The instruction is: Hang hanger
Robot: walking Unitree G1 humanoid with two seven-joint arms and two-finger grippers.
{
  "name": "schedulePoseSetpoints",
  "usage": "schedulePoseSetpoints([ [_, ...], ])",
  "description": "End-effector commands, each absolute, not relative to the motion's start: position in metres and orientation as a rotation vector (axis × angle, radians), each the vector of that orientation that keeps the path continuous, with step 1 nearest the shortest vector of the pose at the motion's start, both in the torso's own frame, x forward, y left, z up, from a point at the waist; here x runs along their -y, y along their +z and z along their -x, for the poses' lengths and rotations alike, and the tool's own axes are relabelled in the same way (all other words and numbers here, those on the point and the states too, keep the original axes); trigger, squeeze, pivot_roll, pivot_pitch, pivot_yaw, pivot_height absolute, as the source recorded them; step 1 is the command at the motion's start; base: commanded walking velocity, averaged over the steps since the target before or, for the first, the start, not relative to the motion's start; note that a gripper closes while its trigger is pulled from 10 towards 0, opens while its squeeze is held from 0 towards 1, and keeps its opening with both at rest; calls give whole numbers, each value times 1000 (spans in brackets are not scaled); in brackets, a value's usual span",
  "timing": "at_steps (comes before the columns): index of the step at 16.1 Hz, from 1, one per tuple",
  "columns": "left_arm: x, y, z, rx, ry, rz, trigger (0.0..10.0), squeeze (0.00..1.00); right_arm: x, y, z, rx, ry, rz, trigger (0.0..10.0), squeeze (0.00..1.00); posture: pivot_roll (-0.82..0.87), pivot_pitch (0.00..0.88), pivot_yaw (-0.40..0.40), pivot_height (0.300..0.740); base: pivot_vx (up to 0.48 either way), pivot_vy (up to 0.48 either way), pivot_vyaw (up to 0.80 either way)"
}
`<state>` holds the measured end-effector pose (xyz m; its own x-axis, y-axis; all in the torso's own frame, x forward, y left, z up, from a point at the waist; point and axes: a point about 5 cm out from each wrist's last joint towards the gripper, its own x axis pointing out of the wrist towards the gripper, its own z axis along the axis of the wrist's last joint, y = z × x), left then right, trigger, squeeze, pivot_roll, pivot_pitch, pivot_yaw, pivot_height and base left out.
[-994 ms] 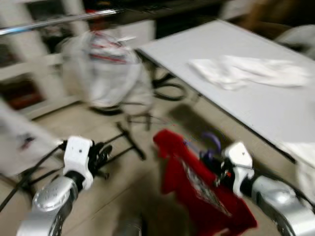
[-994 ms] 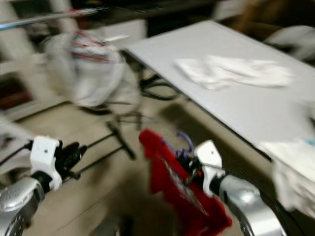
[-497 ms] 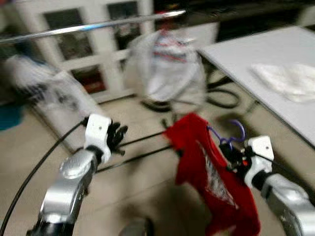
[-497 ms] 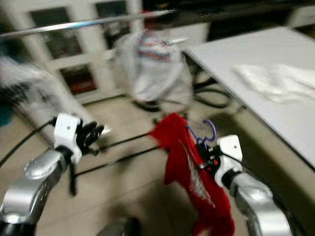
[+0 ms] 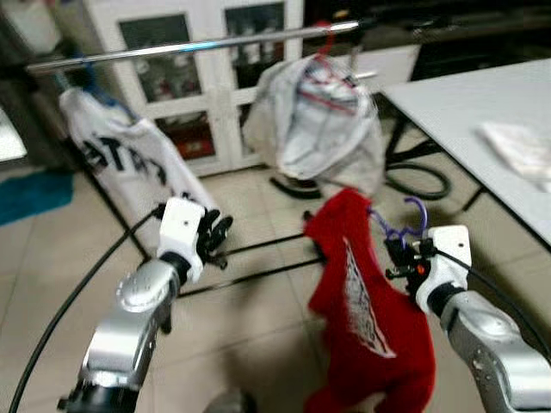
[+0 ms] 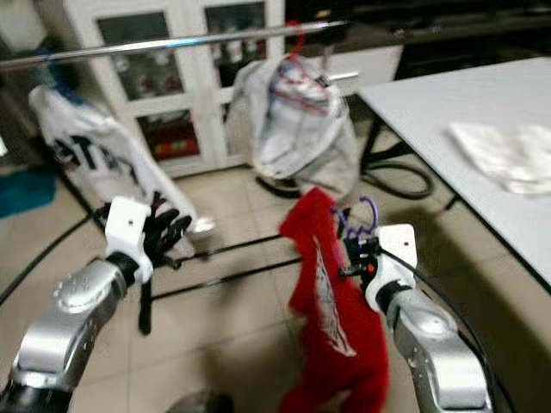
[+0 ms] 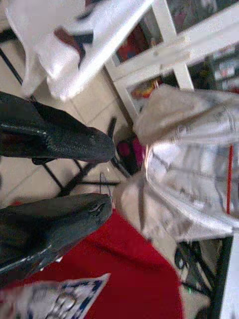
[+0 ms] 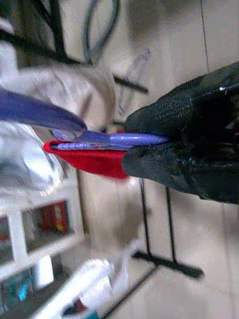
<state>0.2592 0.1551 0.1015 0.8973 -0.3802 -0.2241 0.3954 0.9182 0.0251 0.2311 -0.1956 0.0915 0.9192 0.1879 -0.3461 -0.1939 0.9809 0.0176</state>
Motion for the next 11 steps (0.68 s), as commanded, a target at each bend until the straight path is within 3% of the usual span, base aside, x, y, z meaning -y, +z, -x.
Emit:
schedulePoseSetpoints([
  [1,-161,108,-259,-187,-383,-79,10000,0,191,105,-238,-267,191,19,10000,0,-50,0,25,740,322,0,0],
  [6,-158,114,-256,-153,-377,-60,10000,0,178,104,-240,-306,329,-41,10000,0,-32,0,3,740,336,0,0],
  [10,-157,122,-256,-137,-406,-81,10000,0,175,103,-249,-279,314,88,10000,0,-19,0,2,740,394,0,800],
  [11,-157,123,-256,-137,-409,-90,10000,0,175,104,-251,-272,311,61,10000,0,-17,0,4,740,394,0,0],
])
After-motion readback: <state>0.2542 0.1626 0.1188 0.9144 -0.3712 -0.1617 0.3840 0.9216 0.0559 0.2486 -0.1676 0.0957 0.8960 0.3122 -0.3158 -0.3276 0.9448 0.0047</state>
